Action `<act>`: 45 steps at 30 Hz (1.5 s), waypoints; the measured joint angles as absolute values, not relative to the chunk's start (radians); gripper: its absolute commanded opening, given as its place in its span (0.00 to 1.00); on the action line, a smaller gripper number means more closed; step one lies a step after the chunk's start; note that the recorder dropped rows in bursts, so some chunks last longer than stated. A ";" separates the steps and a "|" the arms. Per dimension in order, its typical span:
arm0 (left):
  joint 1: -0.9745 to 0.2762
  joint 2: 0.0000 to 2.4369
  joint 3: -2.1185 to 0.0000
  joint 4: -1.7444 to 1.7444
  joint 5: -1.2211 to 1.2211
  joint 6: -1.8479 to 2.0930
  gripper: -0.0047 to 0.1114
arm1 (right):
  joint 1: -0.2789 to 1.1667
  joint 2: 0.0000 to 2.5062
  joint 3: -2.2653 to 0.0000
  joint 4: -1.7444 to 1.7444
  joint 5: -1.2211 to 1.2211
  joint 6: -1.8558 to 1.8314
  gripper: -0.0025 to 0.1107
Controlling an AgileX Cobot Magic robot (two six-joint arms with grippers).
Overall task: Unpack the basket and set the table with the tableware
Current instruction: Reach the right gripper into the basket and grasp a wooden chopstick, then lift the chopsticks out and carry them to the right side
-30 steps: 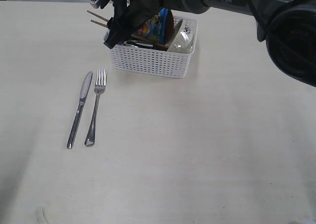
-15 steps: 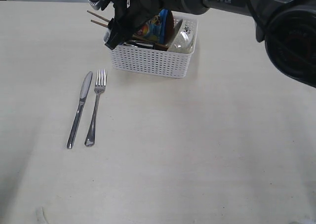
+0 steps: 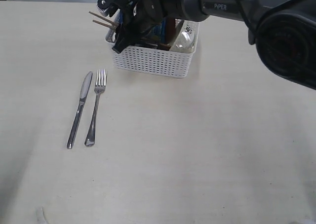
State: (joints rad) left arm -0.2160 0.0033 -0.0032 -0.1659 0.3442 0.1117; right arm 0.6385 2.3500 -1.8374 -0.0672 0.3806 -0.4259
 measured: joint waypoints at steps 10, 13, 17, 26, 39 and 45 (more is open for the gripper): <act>-0.216 0.003 -0.003 -0.166 0.344 0.112 0.04 | 0.631 2.364 -1.839 -0.065 0.374 -0.415 0.13; -0.216 0.003 -0.003 -0.166 0.344 0.112 0.04 | 0.631 2.366 -1.839 -0.077 0.376 -0.423 0.02; -0.216 0.003 -0.003 -0.166 0.344 0.112 0.04 | 0.624 2.366 -1.844 -0.090 0.385 -0.430 0.02; -0.216 0.003 -0.003 -0.166 0.344 0.112 0.04 | 0.624 2.327 -1.840 -0.115 0.456 -0.429 0.02; -0.216 0.003 -0.003 -0.166 0.344 0.112 0.04 | 0.665 2.179 -1.837 -0.100 0.497 -0.411 0.02; -0.216 0.003 -0.003 -0.166 0.344 0.112 0.04 | 0.674 2.140 -1.837 -0.127 0.528 -0.381 0.02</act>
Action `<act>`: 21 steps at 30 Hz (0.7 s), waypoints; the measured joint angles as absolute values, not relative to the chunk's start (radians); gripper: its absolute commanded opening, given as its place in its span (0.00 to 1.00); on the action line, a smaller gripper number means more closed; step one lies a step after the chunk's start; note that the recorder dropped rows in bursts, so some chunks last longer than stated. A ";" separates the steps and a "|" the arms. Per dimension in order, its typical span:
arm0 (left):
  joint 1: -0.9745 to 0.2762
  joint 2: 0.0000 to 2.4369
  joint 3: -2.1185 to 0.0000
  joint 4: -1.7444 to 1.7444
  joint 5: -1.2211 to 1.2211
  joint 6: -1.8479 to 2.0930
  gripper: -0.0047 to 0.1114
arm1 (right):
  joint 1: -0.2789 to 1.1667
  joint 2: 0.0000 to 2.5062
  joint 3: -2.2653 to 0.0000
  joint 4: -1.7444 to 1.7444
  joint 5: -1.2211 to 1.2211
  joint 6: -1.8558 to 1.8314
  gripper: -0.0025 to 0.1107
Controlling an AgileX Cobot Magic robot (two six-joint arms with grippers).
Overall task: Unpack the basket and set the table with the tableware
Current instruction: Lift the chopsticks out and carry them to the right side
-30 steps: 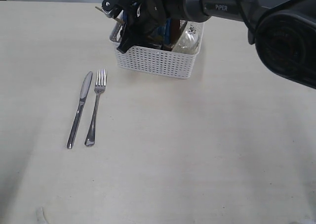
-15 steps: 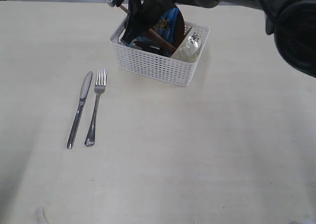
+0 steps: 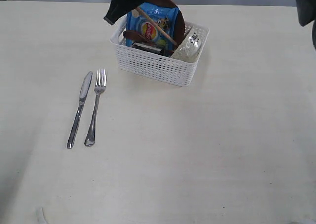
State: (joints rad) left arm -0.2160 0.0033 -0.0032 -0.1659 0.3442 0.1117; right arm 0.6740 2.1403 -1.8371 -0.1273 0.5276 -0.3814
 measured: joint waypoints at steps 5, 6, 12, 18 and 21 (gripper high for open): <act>-0.216 0.003 -0.003 -0.166 0.344 0.112 0.04 | 0.678 2.108 -1.837 -0.178 0.556 -0.342 0.02; -0.216 0.003 -0.003 -0.166 0.344 0.112 0.04 | 0.679 2.102 -1.837 -0.182 0.563 -0.338 0.02; -0.216 0.003 -0.003 -0.166 0.344 0.112 0.04 | 0.680 2.053 -1.837 -0.301 0.618 -0.226 0.02; -0.216 0.003 -0.003 -0.166 0.344 0.112 0.04 | 0.680 2.000 -1.837 -0.518 0.751 -0.014 0.02; -0.216 0.003 -0.003 -0.166 0.344 0.112 0.04 | 0.661 1.983 -1.837 -0.552 0.822 0.087 0.02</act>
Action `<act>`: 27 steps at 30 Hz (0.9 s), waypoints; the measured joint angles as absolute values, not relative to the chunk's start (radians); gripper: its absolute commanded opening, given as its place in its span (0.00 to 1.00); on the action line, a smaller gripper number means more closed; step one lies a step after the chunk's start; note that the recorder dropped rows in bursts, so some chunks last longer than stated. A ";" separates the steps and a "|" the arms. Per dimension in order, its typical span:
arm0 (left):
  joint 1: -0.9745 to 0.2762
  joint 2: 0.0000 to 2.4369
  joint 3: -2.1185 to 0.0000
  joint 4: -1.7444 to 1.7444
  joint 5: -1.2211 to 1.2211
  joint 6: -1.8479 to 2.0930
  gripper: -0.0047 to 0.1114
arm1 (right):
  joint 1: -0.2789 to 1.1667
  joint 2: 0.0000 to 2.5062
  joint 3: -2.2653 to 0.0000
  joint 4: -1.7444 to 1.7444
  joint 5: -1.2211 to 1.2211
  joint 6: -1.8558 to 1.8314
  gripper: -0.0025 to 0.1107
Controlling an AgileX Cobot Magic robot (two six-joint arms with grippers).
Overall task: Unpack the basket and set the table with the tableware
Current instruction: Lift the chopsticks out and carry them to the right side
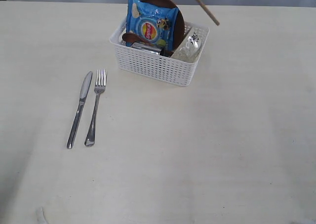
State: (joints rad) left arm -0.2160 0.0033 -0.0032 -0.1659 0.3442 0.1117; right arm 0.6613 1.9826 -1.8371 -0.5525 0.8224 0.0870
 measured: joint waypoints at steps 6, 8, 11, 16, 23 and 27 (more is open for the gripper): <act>-0.216 0.003 -0.003 -0.166 0.344 0.112 0.04 | 0.591 1.969 -1.837 -0.563 0.987 0.234 0.02; -0.216 0.003 -0.003 -0.166 0.344 0.112 0.04 | 0.544 1.969 -1.815 -0.563 1.062 0.297 0.02; -0.216 0.003 -0.003 -0.166 0.344 0.112 0.04 | 0.461 1.967 -1.736 -0.561 1.102 0.360 0.02; -0.216 0.003 -0.003 -0.166 0.344 0.112 0.04 | 0.249 1.967 -1.418 -0.479 0.970 0.394 0.02; -0.216 0.003 -0.003 -0.166 0.344 0.112 0.04 | 0.016 1.993 -1.191 -0.465 0.702 0.427 0.02; -0.216 0.003 -0.003 -0.166 0.344 0.112 0.04 | -0.003 2.040 -1.185 -0.400 0.670 0.378 0.02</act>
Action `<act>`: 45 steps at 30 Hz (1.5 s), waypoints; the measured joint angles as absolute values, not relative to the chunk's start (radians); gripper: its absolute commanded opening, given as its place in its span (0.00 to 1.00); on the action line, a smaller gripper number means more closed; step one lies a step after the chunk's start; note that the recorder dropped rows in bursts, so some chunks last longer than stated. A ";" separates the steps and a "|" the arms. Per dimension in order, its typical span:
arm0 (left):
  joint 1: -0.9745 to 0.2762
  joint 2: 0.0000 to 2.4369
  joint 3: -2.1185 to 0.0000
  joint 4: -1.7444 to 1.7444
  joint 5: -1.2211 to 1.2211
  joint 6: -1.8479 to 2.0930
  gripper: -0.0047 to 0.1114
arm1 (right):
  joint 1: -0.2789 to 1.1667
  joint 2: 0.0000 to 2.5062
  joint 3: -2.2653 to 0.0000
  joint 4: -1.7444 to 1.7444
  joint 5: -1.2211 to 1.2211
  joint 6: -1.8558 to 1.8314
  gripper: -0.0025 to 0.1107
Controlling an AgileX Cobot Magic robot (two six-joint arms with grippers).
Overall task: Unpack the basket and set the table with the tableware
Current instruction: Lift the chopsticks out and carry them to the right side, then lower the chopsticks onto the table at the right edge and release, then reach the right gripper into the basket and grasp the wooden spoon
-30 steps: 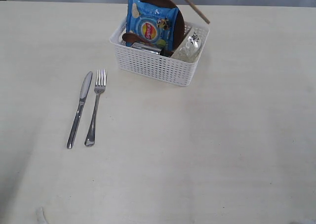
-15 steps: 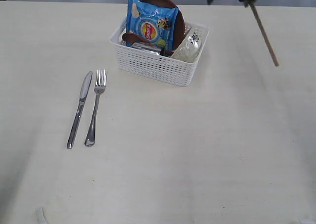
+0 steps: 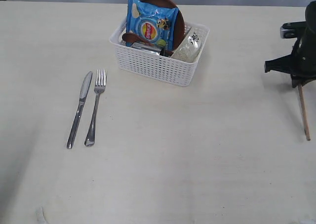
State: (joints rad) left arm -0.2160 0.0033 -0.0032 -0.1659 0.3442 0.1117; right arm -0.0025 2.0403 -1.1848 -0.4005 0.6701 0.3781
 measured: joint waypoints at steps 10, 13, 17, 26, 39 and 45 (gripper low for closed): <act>-0.216 0.003 -0.003 -0.166 0.344 0.112 0.04 | 0.002 2.054 -1.191 -0.372 0.659 0.342 0.33; -0.216 0.003 -0.003 -0.166 0.344 0.112 0.04 | 0.002 2.056 -1.207 -0.377 0.676 0.342 0.47; -0.216 0.003 -0.003 -0.166 0.344 0.112 0.04 | 0.009 2.063 -1.233 -0.375 0.715 0.334 0.46; -0.216 0.003 -0.003 -0.166 0.344 0.112 0.04 | 0.024 1.981 -1.243 -0.323 0.754 0.308 0.46; -0.216 0.003 -0.003 -0.166 0.344 0.112 0.04 | 0.360 1.757 -1.314 0.039 0.613 -0.242 0.25; -0.216 0.003 -0.003 -0.166 0.344 0.112 0.04 | 0.502 1.825 -1.446 0.063 0.592 -0.305 0.27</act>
State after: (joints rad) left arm -0.2160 0.0033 -0.0032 -0.1659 0.3442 0.1117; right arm 0.5022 1.8253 -1.4457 0.0626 0.5925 -0.3051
